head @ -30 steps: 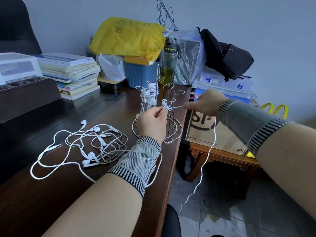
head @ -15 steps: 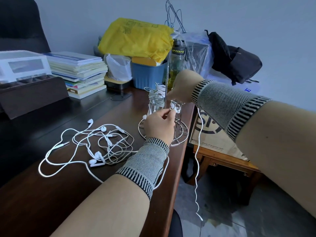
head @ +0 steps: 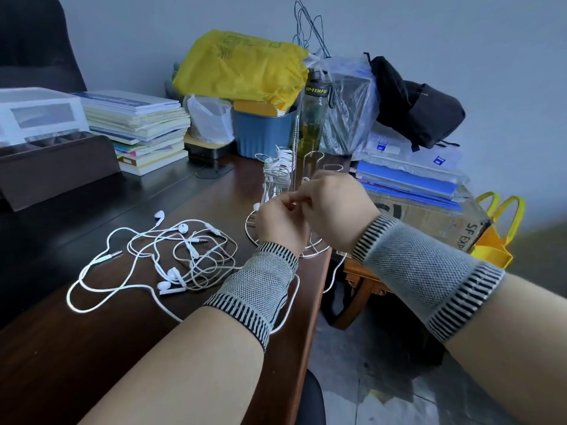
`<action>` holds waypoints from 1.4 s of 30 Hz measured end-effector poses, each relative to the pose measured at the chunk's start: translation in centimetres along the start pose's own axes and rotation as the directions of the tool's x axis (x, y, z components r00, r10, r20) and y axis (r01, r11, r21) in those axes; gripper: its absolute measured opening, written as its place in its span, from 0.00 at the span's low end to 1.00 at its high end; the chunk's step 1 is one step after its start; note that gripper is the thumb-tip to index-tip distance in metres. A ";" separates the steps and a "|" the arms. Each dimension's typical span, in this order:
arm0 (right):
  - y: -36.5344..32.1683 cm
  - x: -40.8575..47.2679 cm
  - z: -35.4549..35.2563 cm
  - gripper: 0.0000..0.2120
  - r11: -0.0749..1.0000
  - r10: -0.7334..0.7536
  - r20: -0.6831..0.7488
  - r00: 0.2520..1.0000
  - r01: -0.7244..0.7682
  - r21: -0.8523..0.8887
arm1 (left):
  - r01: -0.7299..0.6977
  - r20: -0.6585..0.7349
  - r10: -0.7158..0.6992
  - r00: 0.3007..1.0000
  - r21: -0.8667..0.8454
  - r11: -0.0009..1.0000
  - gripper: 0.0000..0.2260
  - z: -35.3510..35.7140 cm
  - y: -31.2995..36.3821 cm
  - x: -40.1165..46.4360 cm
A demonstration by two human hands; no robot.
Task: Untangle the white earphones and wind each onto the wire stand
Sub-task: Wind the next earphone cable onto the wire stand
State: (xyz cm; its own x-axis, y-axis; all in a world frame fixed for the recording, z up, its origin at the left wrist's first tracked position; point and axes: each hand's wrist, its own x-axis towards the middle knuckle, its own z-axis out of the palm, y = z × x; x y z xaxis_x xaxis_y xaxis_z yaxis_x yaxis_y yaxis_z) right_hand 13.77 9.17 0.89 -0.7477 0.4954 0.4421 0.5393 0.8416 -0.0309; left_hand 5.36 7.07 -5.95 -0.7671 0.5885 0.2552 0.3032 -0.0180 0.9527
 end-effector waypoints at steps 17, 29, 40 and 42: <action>5.4 -1.0 2.2 0.07 0.598 0.506 0.252 0.825 -0.546 0.586 | 0.030 0.010 -0.029 1.000 -0.142 0.989 0.08 -0.3 0.5 -0.7; 9.8 -1.2 -0.7 0.05 0.187 0.546 0.475 0.690 -0.653 0.734 | 0.043 0.003 -0.043 0.999 -0.130 0.991 0.11 0.0 0.1 -0.1; 2.8 5.5 -2.9 0.10 0.922 0.359 0.069 0.931 -0.365 0.129 | 0.017 0.007 -0.017 1.000 -0.127 0.992 0.10 0.0 0.0 -0.1; 1.8 6.3 -2.8 0.11 0.947 0.298 0.151 0.942 -0.312 0.073 | 0.006 0.007 -0.006 1.000 -0.119 0.993 0.10 0.0 0.1 -0.1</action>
State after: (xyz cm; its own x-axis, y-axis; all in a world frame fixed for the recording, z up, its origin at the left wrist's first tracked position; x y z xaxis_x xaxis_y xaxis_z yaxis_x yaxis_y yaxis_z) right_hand 11.15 13.18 6.12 -0.6024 0.7505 0.2718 0.7156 0.6586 -0.2325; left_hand 5.48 6.98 -5.86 -0.7646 0.5946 0.2487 0.2292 -0.1099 0.9672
